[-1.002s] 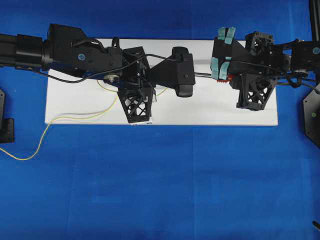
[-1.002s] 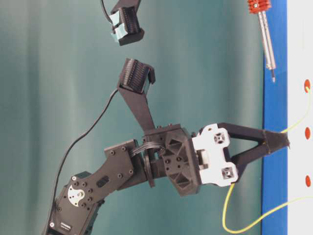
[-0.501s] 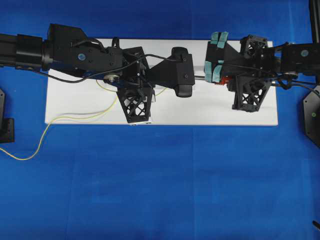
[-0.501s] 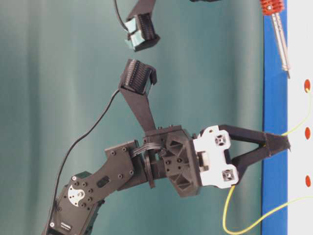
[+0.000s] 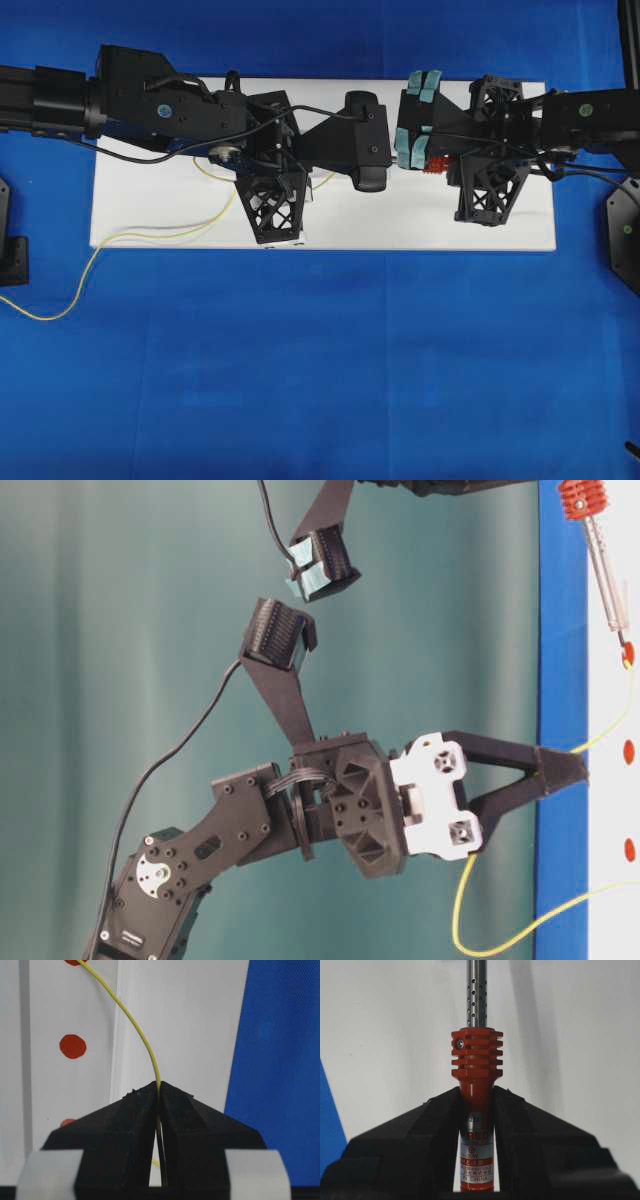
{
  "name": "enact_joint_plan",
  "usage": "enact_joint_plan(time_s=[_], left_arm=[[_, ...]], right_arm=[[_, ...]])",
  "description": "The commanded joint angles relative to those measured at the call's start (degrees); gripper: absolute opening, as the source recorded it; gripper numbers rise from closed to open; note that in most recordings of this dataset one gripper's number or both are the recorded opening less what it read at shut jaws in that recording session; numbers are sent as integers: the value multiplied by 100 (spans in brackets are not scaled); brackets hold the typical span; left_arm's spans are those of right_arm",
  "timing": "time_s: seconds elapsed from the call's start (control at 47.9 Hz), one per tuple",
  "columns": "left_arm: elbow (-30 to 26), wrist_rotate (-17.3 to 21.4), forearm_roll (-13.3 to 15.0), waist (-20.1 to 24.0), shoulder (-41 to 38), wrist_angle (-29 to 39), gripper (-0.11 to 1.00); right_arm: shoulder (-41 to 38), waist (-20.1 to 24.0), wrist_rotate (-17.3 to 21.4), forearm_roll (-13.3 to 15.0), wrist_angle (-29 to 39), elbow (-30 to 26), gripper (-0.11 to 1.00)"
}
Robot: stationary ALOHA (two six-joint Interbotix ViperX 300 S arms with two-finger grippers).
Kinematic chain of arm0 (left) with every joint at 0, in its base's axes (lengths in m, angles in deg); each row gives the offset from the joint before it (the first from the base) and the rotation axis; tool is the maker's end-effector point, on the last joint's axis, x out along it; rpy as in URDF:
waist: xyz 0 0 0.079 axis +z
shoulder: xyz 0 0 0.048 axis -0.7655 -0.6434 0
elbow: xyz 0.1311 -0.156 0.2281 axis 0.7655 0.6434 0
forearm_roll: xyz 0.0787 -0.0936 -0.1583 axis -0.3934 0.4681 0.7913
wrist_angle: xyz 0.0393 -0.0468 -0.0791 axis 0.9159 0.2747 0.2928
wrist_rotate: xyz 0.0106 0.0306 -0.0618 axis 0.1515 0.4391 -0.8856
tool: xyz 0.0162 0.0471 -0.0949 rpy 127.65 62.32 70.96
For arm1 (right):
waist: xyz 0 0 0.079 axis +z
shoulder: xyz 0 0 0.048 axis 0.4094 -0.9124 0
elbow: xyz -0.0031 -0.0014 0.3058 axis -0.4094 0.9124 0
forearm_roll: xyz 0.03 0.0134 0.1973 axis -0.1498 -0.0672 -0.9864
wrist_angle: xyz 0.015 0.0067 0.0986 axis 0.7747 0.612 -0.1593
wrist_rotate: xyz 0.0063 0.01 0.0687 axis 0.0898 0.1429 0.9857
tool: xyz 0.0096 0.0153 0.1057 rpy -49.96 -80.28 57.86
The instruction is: Touch the tip of the soldering iron to the tip of the solder at the mark.
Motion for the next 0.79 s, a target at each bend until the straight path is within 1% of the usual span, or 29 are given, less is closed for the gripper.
enact_joint_plan(time_s=[0.0,0.772], left_arm=[[-149,9,-18,18,79,0,1],[-158,0,-9,26,70,-18,1]], right_arm=[[44,-9,-18,18,-35,-141,6],[-26,-9,-9,18,-70,-149,6]])
